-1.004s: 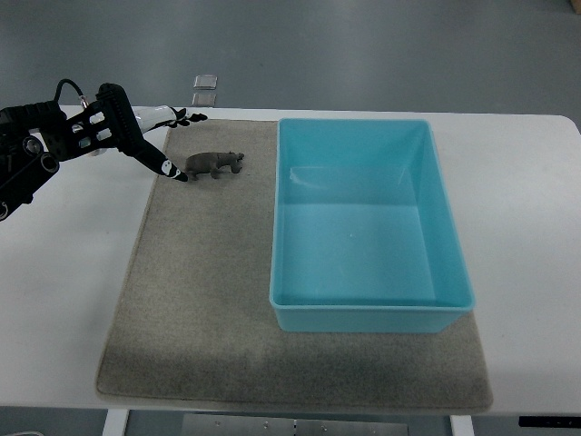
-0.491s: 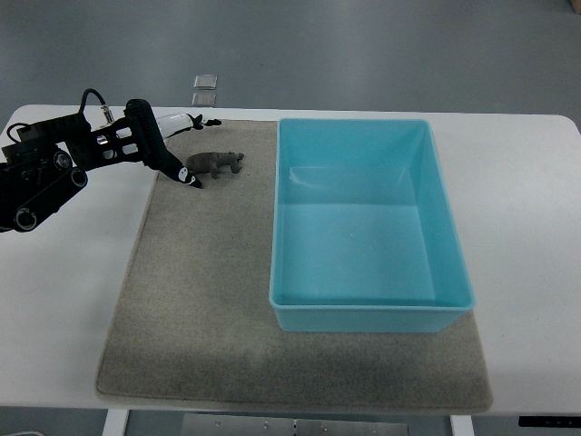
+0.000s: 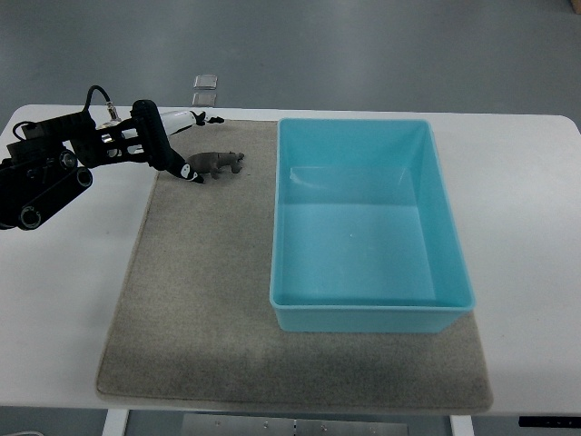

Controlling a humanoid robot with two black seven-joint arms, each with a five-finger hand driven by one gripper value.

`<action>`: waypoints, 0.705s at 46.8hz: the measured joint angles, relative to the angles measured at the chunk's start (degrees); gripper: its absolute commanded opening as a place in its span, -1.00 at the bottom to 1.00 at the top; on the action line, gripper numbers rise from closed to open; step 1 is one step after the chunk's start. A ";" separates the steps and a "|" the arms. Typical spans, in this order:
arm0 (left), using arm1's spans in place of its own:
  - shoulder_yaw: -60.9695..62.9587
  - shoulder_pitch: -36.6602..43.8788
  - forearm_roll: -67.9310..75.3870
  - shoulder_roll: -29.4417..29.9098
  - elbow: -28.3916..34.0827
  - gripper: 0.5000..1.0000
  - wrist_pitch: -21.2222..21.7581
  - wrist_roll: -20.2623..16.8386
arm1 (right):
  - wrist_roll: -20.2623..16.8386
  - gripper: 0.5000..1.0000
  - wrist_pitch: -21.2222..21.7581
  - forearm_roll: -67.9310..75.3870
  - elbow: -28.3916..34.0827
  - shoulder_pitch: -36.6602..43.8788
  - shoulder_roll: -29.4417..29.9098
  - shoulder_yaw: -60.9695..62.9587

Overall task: Place brown hippo in blue box with left hand
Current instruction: 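Lower the left hand over the brown hippo, fingers pointing down, then close the left hand fingers around the brown hippo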

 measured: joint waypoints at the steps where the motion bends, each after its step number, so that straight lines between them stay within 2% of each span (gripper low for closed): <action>1: 0.04 0.00 0.03 0.00 0.00 0.66 -0.02 0.04 | 0.00 0.74 0.00 0.00 0.00 0.00 0.00 0.00; 5: 0.30 0.00 0.10 0.01 0.00 0.55 -0.13 0.08 | 0.00 0.74 0.00 0.00 0.00 0.00 0.00 0.00; 7: 0.61 0.00 0.11 0.01 0.00 0.41 -0.14 0.08 | 0.00 0.74 0.00 0.00 0.00 0.00 0.00 0.00; 10: 1.09 0.00 0.19 0.05 0.00 0.40 -0.14 0.09 | 0.00 0.74 0.00 0.00 0.00 0.00 0.00 0.00; 12: 1.52 0.00 0.26 0.06 0.00 0.30 -0.14 0.09 | 0.00 0.74 0.00 0.00 0.00 0.00 0.00 0.00; 15: 2.03 -0.01 0.29 0.06 0.00 0.26 -0.12 0.09 | 0.00 0.74 0.00 0.00 0.00 0.00 0.00 0.00; 25: 2.11 -0.34 0.55 0.03 0.00 -0.31 -0.11 0.09 | 0.00 0.74 0.00 0.00 0.00 0.00 0.00 0.00; 29: 2.34 -0.43 0.60 0.05 0.00 -0.48 -0.18 0.09 | 0.00 0.74 0.00 0.00 0.00 0.00 0.00 0.00; 33: 2.49 -0.48 0.72 0.08 0.00 -0.57 -0.18 0.09 | 0.00 0.74 0.00 0.00 0.00 0.00 0.00 0.00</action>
